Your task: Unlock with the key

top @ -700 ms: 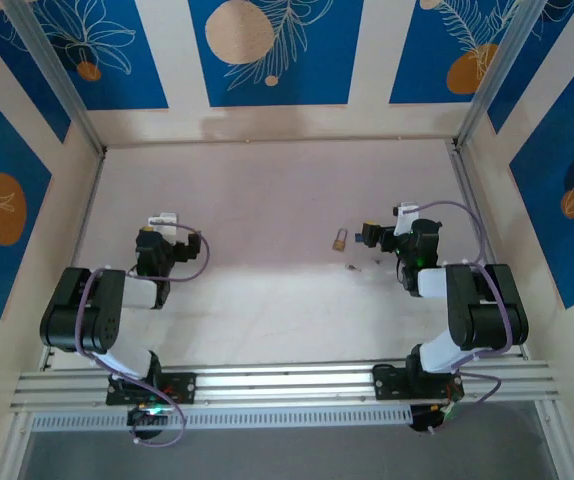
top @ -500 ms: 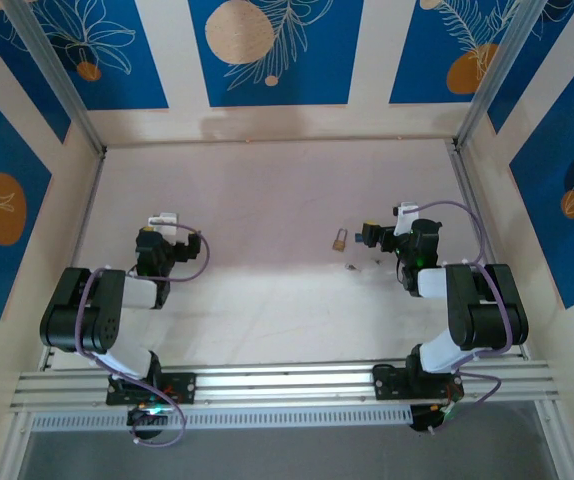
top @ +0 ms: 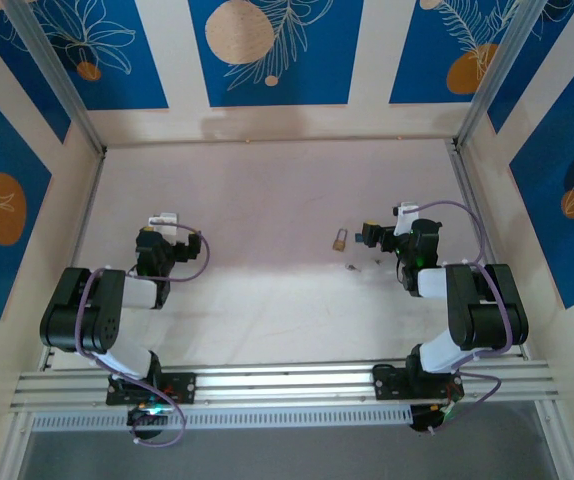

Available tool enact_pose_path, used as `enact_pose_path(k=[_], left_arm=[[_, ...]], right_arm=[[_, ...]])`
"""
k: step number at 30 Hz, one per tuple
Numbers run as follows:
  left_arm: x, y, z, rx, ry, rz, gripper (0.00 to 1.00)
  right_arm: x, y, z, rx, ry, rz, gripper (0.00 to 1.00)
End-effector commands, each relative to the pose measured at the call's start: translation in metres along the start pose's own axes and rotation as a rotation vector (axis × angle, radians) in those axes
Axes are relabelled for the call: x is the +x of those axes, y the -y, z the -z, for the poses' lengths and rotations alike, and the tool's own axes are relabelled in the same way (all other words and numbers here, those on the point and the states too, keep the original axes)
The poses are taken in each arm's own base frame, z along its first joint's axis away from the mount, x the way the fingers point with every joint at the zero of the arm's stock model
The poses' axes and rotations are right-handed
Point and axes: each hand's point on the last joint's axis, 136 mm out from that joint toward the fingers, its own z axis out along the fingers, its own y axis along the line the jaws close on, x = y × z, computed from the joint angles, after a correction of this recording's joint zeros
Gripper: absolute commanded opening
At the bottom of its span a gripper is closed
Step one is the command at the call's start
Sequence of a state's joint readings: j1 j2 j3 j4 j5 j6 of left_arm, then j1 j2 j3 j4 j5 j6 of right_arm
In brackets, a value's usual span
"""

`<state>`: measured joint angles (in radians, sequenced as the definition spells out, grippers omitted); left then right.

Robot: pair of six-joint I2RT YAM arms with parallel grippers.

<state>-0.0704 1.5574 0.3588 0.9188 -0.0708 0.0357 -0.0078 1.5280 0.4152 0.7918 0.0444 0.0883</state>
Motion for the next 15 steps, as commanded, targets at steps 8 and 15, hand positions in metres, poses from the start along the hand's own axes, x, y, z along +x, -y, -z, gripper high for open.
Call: enact_pose_path(k=[8, 15], left_arm=[[-0.0096, 0.0066, -0.0028, 0.031, 0.026, -0.027, 1.00], [-0.0095, 0.0058, -0.0029, 0.026, 0.026, -0.029, 1.00]], right_arm=[[-0.0060, -0.0005, 0.0008, -0.016, 0.016, -0.012, 0.99], [-0.0065, -0.0001, 0.0000, -0.012, 0.014, -0.010, 0.99]])
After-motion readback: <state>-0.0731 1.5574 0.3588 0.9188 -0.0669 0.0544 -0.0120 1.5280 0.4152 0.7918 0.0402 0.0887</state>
